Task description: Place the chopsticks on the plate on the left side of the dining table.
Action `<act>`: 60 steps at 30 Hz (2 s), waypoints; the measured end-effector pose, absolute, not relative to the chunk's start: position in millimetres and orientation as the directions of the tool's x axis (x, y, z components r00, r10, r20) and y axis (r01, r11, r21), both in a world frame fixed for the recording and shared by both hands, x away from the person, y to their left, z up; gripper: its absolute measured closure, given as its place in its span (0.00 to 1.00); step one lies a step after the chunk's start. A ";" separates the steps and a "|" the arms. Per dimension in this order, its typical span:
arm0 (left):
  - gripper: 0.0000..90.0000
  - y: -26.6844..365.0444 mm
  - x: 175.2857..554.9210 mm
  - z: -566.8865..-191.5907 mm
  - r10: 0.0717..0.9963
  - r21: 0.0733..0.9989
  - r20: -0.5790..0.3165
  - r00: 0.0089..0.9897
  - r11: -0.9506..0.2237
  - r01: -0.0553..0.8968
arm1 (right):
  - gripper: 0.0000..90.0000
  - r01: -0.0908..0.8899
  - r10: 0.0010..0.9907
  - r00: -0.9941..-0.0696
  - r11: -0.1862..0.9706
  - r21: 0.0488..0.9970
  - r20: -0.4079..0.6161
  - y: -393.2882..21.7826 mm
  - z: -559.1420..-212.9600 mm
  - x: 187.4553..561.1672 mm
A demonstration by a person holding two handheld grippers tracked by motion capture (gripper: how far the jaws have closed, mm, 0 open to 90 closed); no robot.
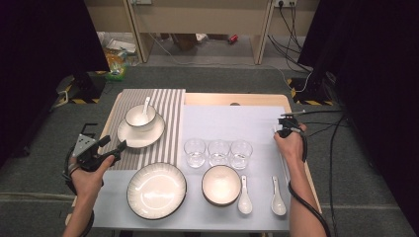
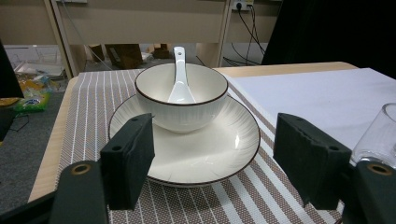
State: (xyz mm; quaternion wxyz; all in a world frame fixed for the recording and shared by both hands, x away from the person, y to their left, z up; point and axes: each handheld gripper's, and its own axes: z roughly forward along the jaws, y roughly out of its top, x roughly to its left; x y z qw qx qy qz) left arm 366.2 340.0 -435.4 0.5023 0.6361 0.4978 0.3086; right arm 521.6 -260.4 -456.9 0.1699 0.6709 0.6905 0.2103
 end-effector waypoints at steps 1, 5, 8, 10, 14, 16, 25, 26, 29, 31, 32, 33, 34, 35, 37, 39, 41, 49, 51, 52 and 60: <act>0.31 339.9 366.3 -435.5 0.943 0.947 -0.108 0.315 0.001 0.323 | 0.94 0.858 0.998 -0.039 0.009 0.514 0.047 -259.9 -457.5 521.8; 0.31 339.7 366.6 -435.9 0.943 0.947 -0.110 0.314 0.004 0.320 | 0.94 0.863 0.998 -0.040 0.011 0.506 0.046 -258.7 -460.5 522.3; 0.31 339.6 366.7 -436.3 0.943 0.947 -0.110 0.314 0.003 0.322 | 0.94 0.864 0.998 -0.042 0.016 0.504 0.040 -259.0 -462.2 522.6; 0.31 339.7 366.8 -436.6 0.943 0.946 -0.109 0.315 0.002 0.324 | 0.94 0.864 0.998 -0.041 0.014 0.504 0.044 -259.0 -463.1 522.5; 0.31 339.1 366.9 -437.2 0.943 0.946 -0.109 0.314 0.001 0.325 | 0.92 0.861 0.998 -0.039 0.014 0.509 0.039 -258.6 -463.3 521.4; 0.31 339.0 366.8 -437.2 0.943 0.946 -0.109 0.314 0.001 0.325 | 0.89 0.856 0.998 -0.044 0.017 0.517 0.040 -258.8 -462.5 520.2; 0.31 340.2 366.6 -436.9 0.944 0.946 -0.109 0.312 0.002 0.324 | 0.86 0.878 0.998 -0.055 0.035 0.477 0.028 -260.9 -449.5 505.5; 0.31 340.3 366.6 -436.9 0.944 0.946 -0.109 0.312 0.002 0.324 | 0.86 0.881 0.998 -0.058 0.038 0.471 0.028 -260.9 -447.9 502.6; 0.31 340.6 366.4 -437.0 0.944 0.946 -0.111 0.309 0.005 0.324 | 0.86 0.899 0.997 -0.065 0.047 0.434 0.027 -260.2 -444.0 494.1; 0.31 340.5 366.2 -436.9 0.944 0.946 -0.111 0.310 0.005 0.323 | 0.86 0.910 0.997 -0.070 0.054 0.412 0.024 -260.1 -442.2 489.2; 0.31 340.4 366.2 -436.8 0.944 0.946 -0.110 0.310 0.004 0.323 | 0.85 0.916 0.997 -0.075 0.058 0.398 0.028 -260.4 -441.5 486.8; 0.31 340.4 366.3 -436.8 0.944 0.946 -0.110 0.310 0.004 0.323 | 0.85 0.923 0.996 -0.079 0.062 0.381 0.030 -260.6 -440.8 483.8; 0.31 340.2 366.4 -436.8 0.944 0.946 -0.110 0.310 0.004 0.323 | 0.85 0.926 0.996 -0.081 0.066 0.371 0.025 -260.5 -440.6 481.9; 0.31 340.2 366.4 -436.9 0.944 0.946 -0.109 0.310 0.003 0.324 | 0.85 0.932 0.996 -0.079 0.063 0.357 0.031 -260.6 -440.3 480.2; 0.31 339.9 366.5 -437.3 0.944 0.946 -0.110 0.310 0.004 0.324 | 0.85 0.935 0.996 -0.085 0.070 0.347 0.028 -261.7 -440.8 478.6; 0.31 339.6 366.4 -437.3 0.944 0.946 -0.110 0.310 0.004 0.325 | 0.86 0.940 0.996 -0.076 0.059 0.335 0.037 -261.6 -441.4 478.4; 0.31 339.7 366.2 -437.0 0.944 0.946 -0.109 0.312 0.002 0.325 | 0.86 0.944 0.997 -0.078 0.064 0.323 0.030 -262.0 -443.7 479.8; 0.31 339.3 366.4 -437.6 0.943 0.946 -0.111 0.312 0.003 0.325 | 0.87 0.958 0.997 -0.075 0.065 0.280 0.025 -260.2 -451.8 486.8; 0.31 339.1 366.4 -437.8 0.943 0.945 -0.110 0.313 0.002 0.326 | 0.87 0.959 0.997 -0.077 0.067 0.275 0.026 -260.0 -451.0 488.1; 0.31 339.0 366.3 -437.7 0.943 0.945 -0.110 0.313 0.002 0.326 | 0.88 0.960 0.997 -0.073 0.063 0.272 0.029 -259.5 -451.1 488.7; 0.31 339.4 365.8 -436.9 0.943 0.946 -0.110 0.313 0.003 0.324 | 0.90 0.972 0.997 -0.075 0.073 0.223 0.002 -254.9 -450.4 495.8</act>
